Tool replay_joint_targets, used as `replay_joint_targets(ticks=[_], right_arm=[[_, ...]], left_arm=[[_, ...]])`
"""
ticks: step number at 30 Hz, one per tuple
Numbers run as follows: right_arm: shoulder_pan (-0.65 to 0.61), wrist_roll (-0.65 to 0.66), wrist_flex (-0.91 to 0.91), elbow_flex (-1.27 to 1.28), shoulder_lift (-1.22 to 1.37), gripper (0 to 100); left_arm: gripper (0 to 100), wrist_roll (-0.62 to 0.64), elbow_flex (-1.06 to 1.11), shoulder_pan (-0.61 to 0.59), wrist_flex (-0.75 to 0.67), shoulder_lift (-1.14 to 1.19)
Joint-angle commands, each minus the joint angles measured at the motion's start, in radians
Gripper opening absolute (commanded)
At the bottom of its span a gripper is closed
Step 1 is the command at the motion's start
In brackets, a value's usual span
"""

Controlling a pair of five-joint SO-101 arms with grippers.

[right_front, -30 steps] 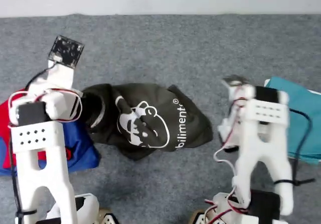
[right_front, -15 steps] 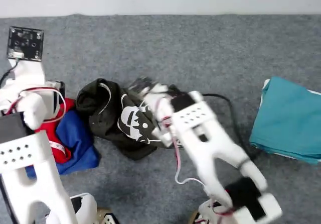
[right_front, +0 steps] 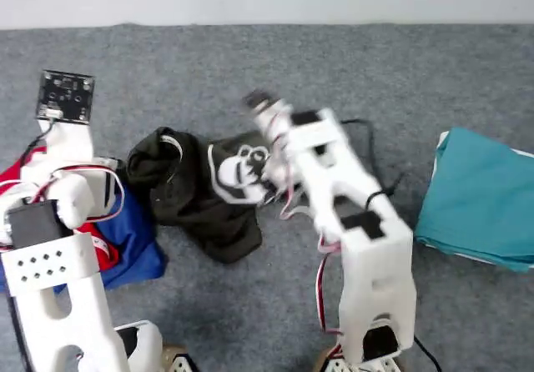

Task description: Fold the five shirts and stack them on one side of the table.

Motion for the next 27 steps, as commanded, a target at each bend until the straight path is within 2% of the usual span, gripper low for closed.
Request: replay_joint_targets(ticks=[1,9,15,19,22,27], right_arm=[[0.085,-0.005,0.125,-0.373,0.091,0.9],[0.061,-0.006,0.455,-0.795,0.208,1.1],[0.059,-0.006,0.573,-0.922,0.237,1.1],[0.07,-0.008,0.575,-0.921,0.236,1.1],[0.071,-0.008,0.576,-0.921,0.234,0.9],[0.073,-0.008,0.576,-0.927,0.231,0.9]], left_arm=[[19,0.002,0.03,0.074,-0.031,-0.021],[19,-0.041,0.26,0.35,-0.138,-0.02],[19,-0.043,0.363,0.514,-0.14,0.002],[20,-0.043,0.374,0.563,-0.14,0.123],[24,-0.041,0.334,0.56,-0.14,0.247],[25,-0.043,0.243,0.562,-0.141,0.422]])
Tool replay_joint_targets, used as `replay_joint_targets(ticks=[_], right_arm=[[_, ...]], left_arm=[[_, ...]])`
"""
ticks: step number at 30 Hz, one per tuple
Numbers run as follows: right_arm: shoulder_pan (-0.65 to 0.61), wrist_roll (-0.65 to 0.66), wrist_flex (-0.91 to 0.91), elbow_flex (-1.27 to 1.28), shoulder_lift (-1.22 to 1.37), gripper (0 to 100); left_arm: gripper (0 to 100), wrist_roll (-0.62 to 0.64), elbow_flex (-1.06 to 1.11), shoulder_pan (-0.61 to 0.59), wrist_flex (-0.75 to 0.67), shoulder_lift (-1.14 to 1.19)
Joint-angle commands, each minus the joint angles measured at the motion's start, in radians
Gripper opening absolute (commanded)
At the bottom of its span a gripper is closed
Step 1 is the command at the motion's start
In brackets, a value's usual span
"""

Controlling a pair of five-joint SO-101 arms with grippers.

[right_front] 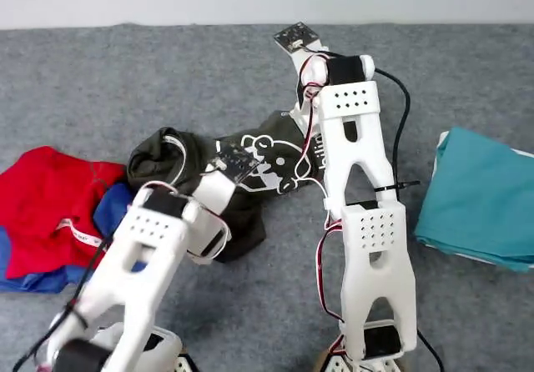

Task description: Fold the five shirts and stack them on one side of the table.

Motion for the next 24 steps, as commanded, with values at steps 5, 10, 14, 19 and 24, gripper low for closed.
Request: replay_joint_targets(ticks=[5,10,14,19,24], right_arm=[[0.002,-0.006,0.044,-0.051,-0.077,0.9],[0.021,-0.006,0.045,-0.048,-0.147,1.1],[0.054,-0.006,0.047,-0.046,-0.189,1.1],[0.079,-0.006,0.047,0.1,-0.292,1.1],[0.084,-0.006,0.045,0.361,-0.458,0.9]], left_arm=[[25,-0.014,-0.108,0.005,-0.118,0.222],[23,-0.008,-0.18,0.003,-0.106,0.356],[15,-0.014,-0.251,0.005,-0.081,0.456],[1,-0.051,-0.389,0.008,0.015,0.47],[1,-0.035,-0.627,0.003,0.184,0.341]])
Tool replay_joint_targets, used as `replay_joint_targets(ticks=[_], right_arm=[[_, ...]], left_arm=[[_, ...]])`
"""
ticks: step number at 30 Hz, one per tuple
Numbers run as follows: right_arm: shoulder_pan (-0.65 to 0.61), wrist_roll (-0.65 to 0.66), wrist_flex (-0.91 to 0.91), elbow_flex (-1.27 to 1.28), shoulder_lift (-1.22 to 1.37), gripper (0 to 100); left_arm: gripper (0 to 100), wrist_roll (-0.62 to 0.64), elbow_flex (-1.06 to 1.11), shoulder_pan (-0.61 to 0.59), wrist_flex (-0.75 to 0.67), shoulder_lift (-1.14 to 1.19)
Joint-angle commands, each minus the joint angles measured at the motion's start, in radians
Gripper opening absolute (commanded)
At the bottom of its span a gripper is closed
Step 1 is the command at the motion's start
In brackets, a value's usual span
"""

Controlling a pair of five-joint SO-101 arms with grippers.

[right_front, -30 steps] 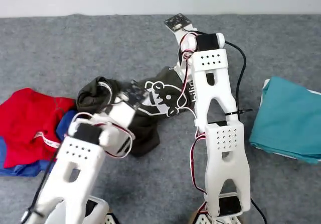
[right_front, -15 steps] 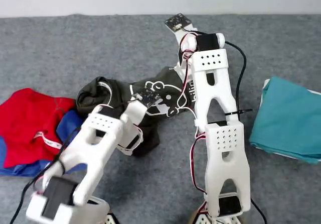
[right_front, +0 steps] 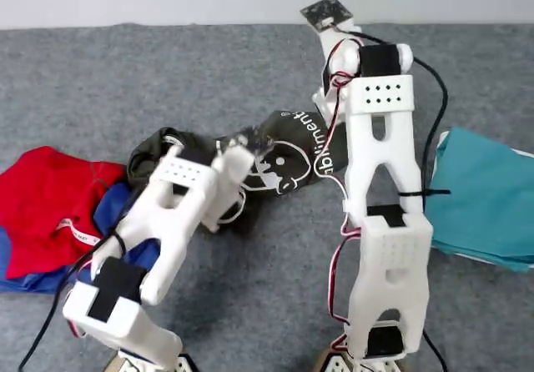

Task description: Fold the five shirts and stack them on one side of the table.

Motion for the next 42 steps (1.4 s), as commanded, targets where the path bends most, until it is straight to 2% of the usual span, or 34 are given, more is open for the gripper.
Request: replay_joint_targets(ticks=[1,5,13,21,28,33,36,42], right_arm=[[0.015,-0.006,0.044,0.152,-0.173,0.9],[0.016,-0.006,0.044,0.315,-0.271,0.9],[0.016,-0.005,0.042,0.569,-0.409,0.9],[0.033,-0.005,0.041,0.792,-0.529,0.9],[0.025,-0.005,0.039,0.971,-0.582,0.9],[0.024,-0.003,0.039,1.033,-0.644,0.9],[0.007,-0.003,0.038,1.034,-0.665,0.9],[-0.087,-0.008,0.038,1.034,-0.677,0.9]], left_arm=[[1,0.018,-0.206,-0.003,0.101,-0.141],[1,0.04,-0.39,-0.002,0.178,-0.221],[1,0.11,-0.73,-0.003,0.282,-0.235],[1,0.11,-1.061,-0.002,0.405,-0.233],[1,0.107,-1.256,-0.002,0.417,-0.239],[1,0.104,-1.276,-0.009,0.436,-0.236],[1,0.107,-1.244,-0.064,0.456,-0.23],[1,0.104,-0.99,-0.256,0.453,-0.232]])
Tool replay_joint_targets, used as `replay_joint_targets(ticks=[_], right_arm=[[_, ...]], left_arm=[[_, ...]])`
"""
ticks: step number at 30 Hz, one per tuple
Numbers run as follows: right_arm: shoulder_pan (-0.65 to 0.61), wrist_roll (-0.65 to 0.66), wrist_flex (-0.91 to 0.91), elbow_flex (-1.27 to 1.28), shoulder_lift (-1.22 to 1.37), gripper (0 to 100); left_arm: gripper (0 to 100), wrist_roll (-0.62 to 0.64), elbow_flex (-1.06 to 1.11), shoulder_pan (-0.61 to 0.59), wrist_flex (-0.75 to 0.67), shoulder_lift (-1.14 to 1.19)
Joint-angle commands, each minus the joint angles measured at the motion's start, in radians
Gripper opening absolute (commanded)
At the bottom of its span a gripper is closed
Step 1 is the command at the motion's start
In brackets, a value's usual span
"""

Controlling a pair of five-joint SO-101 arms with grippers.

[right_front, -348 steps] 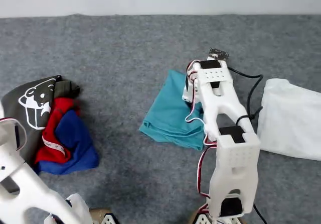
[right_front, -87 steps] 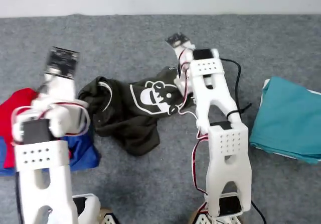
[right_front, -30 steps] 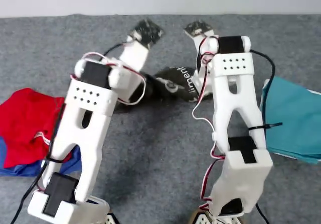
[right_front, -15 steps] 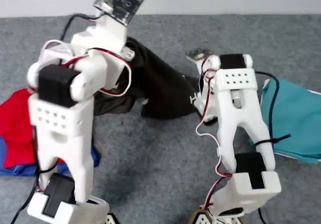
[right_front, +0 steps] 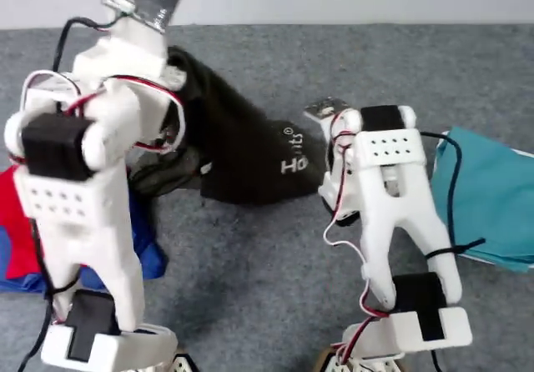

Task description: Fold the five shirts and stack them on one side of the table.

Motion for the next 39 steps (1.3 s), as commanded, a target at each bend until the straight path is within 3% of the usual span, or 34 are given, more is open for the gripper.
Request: replay_joint_targets(ticks=[1,7,10,20,28,35,39], right_arm=[[-0.085,-0.008,0.038,-0.008,-0.056,0.9],[-0.271,-0.011,-0.022,-0.009,-0.048,0.9],[-0.36,-0.074,-0.097,-0.009,-0.047,0.9],[-0.601,-0.121,-0.3,-0.009,0.102,0.9],[-0.496,-0.11,-0.483,-0.08,0.344,0.9],[-0.329,0.037,-0.504,-0.47,0.599,0.9],[-0.266,0.048,-0.441,-0.738,0.746,0.9]], left_arm=[[1,0.002,0.156,-0.121,0.017,-0.04],[1,-0.012,0.49,-0.273,-0.1,-0.038],[1,-0.043,0.638,-0.339,-0.196,-0.038],[1,-0.048,0.915,-0.465,-0.374,-0.038],[1,-0.048,0.937,-0.543,-0.376,-0.043],[1,-0.112,0.941,-0.583,-0.371,-0.048],[1,-0.117,0.941,-0.589,-0.371,-0.048]])
